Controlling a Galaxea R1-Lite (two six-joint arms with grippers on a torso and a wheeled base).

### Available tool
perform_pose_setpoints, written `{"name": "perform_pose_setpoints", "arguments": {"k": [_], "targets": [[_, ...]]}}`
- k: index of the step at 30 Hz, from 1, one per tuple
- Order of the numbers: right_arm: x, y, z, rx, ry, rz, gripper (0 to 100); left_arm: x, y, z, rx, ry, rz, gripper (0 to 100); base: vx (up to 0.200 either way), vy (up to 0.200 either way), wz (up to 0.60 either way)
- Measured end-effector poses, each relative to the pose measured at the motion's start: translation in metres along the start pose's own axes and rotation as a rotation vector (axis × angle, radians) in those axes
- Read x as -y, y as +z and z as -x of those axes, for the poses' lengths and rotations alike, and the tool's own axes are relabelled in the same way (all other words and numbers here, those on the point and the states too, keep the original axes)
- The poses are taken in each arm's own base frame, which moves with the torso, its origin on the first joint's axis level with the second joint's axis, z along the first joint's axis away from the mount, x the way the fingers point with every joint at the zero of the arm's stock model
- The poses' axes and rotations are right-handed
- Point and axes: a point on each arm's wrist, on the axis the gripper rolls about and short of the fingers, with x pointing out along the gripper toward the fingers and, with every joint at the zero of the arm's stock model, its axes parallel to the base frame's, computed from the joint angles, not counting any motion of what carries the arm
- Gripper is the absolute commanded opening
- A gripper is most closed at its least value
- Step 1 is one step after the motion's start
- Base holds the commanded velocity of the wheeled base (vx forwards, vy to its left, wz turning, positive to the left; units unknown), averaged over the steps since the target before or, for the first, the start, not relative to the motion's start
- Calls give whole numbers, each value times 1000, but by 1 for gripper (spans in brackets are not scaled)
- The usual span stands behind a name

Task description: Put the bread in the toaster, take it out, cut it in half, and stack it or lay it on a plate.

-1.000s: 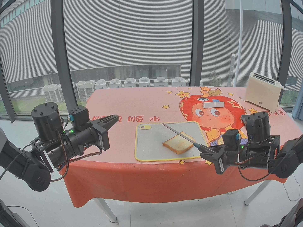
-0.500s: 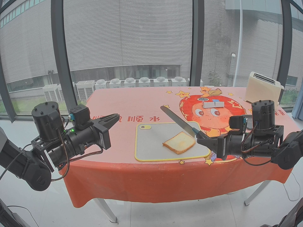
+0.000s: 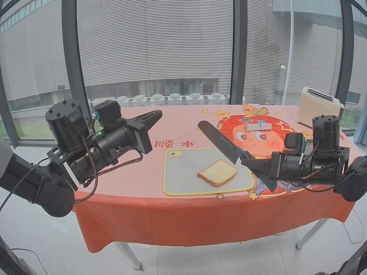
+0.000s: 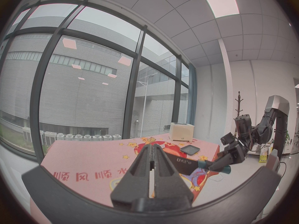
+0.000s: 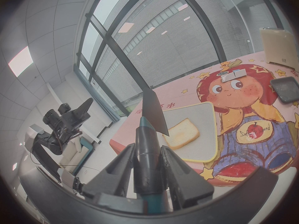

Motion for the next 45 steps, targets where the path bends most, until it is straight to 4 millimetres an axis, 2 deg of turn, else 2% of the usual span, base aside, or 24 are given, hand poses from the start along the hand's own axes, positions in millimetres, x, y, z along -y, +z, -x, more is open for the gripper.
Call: {"name": "perform_pose_setpoints", "arguments": {"k": [7, 18, 26, 32, 40, 45], "targets": [[0, 2, 8, 9, 0, -16, 0, 10, 3, -45, 23, -33, -6, 0, 0, 0, 0], [0, -4, 13, -30, -40, -40, 0, 14, -50, -104, -131, -130, -161, 0, 0, 0, 0], [2, -11, 8, -64, -58, -44, 0, 16, -84, -119, -194, -151, -155, 0, 0, 0, 0], [6, -16, 2, -83, -65, -46, 0, 16, -94, -121, -211, -154, -154, 0, 0, 0, 0], [14, -22, -5, -116, -85, -41, 0, 15, -89, -129, -192, -153, -156, 0, 0, 0, 0], [18, -24, -9, -130, -95, -47, 0, 15, -95, -136, -221, -154, -151, 0, 0, 0, 0]]}}
